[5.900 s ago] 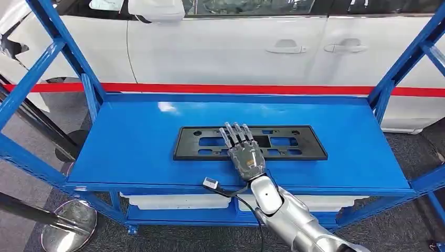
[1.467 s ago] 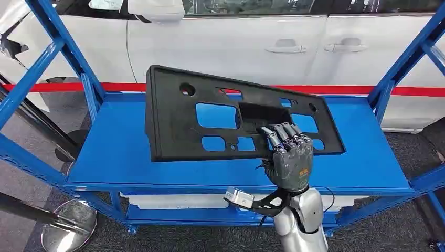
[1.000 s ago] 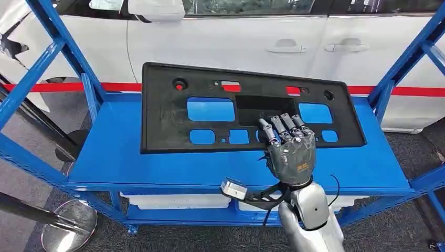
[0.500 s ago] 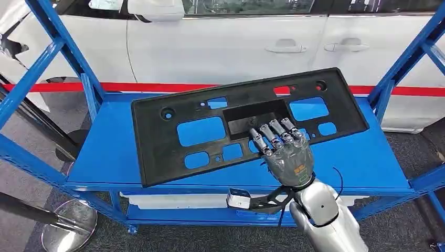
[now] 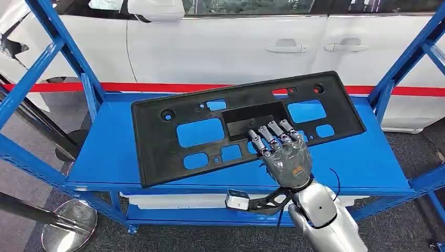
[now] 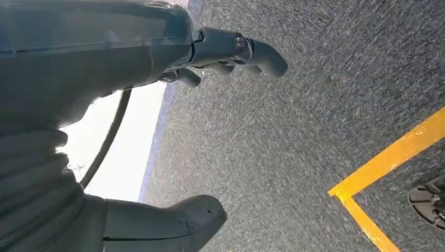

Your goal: Take the parts from the cabinet and place them on the table.

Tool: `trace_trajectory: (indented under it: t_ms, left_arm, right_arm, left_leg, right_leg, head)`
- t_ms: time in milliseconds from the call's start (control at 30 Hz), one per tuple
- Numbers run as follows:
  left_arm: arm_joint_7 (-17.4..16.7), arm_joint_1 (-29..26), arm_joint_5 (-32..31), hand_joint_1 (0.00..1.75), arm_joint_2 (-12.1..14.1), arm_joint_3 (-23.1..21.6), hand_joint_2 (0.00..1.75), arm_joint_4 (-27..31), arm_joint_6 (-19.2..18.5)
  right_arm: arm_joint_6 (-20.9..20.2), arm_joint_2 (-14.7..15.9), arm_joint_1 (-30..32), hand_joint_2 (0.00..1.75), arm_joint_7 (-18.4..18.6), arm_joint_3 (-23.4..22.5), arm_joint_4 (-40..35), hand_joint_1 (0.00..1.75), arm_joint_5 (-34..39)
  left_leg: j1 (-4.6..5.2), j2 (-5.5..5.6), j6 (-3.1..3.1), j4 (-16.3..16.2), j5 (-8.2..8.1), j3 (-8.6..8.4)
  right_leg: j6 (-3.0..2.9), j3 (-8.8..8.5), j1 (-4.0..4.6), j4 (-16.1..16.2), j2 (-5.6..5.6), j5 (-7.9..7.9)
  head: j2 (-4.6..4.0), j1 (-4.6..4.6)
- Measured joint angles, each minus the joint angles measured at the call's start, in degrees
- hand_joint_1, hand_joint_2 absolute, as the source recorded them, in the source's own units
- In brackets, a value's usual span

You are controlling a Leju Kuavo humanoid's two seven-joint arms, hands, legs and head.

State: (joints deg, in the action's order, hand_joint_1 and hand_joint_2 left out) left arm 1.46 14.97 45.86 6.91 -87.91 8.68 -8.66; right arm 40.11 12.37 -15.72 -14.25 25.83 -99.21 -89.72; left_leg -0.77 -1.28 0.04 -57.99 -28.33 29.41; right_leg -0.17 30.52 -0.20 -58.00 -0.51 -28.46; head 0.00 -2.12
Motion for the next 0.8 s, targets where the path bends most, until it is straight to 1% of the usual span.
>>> trace_trajectory:
  t_ms: [500, 700, 800]
  left_arm:
    - [0.22, 0.0, -0.44, 0.0, 0.0, 0.0, 1.75, 0.0, -0.15]
    - [0.72, 0.01, -0.46, 0.0, 0.0, 0.0, 1.75, 0.0, -0.55]
    - [1.27, 0.01, -1.49, 0.0, 0.0, 0.0, 1.75, 0.0, -0.85]
  right_arm:
    - [0.0, 0.04, -0.05, 1.75, 0.55, 0.44, 0.04, 1.75, 0.0]
    - [0.0, 0.04, -0.05, 1.75, 0.74, 0.55, 0.04, 1.75, 0.0]
    - [0.0, 0.04, -0.05, 1.75, 0.77, 0.65, 0.04, 1.75, 0.0]
  left_leg:
    - [0.0, 0.0, 0.0, 0.0, 0.0, 0.0]
    - [0.0, 0.0, 0.0, 0.0, 0.0, 0.0]
    - [0.0, 0.0, 0.0, 0.0, 0.0, 0.0]
  right_leg:
    - [0.0, 0.01, 0.0, 0.0, 0.0, 0.0]
    - [0.0, 0.01, 0.0, 0.0, 0.0, 0.0]
    - [0.0, 0.01, 0.0, 0.0, 0.0, 0.0]
  head:
    - [0.0, 0.0]
    - [0.0, 0.0]
    - [-0.02, 0.0]
